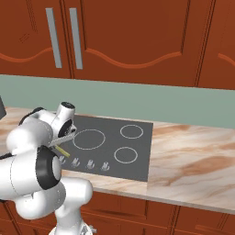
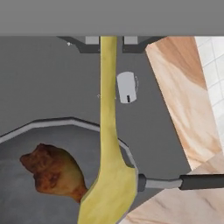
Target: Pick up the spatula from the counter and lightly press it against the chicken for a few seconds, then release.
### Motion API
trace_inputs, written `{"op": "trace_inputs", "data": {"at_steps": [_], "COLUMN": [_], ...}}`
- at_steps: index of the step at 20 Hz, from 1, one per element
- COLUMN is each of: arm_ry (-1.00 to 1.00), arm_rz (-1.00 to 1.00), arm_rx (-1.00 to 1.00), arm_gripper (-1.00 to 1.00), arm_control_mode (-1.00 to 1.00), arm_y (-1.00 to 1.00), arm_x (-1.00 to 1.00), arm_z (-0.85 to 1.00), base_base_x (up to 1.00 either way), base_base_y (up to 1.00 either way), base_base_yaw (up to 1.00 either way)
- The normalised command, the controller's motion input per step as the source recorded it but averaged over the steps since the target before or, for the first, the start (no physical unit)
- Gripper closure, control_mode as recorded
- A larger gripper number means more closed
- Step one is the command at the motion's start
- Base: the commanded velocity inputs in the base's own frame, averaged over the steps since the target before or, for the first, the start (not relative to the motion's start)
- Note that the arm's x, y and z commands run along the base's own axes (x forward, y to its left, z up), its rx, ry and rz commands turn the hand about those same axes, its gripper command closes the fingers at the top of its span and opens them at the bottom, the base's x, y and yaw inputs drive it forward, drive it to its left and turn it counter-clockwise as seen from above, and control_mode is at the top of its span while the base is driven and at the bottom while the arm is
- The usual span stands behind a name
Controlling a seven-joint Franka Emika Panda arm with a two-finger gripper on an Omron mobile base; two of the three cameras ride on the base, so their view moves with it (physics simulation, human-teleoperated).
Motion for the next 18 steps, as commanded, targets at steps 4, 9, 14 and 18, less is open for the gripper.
{"op": "trace_inputs", "data": {"at_steps": [4, 9, 14, 18], "arm_ry": [0.0, 0.0, 0.02, 0.06], "arm_rz": [0.0, 0.0, -0.01, -0.02], "arm_rx": [0.0, 0.0, 0.0, -0.01], "arm_gripper": [1.0, 1.0, 1.0, 1.0], "arm_control_mode": [-1.0, -1.0, -1.0, -1.0], "arm_y": [0.0, 0.0, 0.0, 0.0], "arm_x": [0.07, 0.09, 0.12, 0.15], "arm_z": [0.0, 0.0, 0.0, 0.0], "base_base_x": [0.0, 0.0, 0.0, 0.0], "base_base_y": [0.0, 0.0, 0.0, 0.0], "base_base_yaw": [0.0, 0.0, 0.0, 0.0]}}
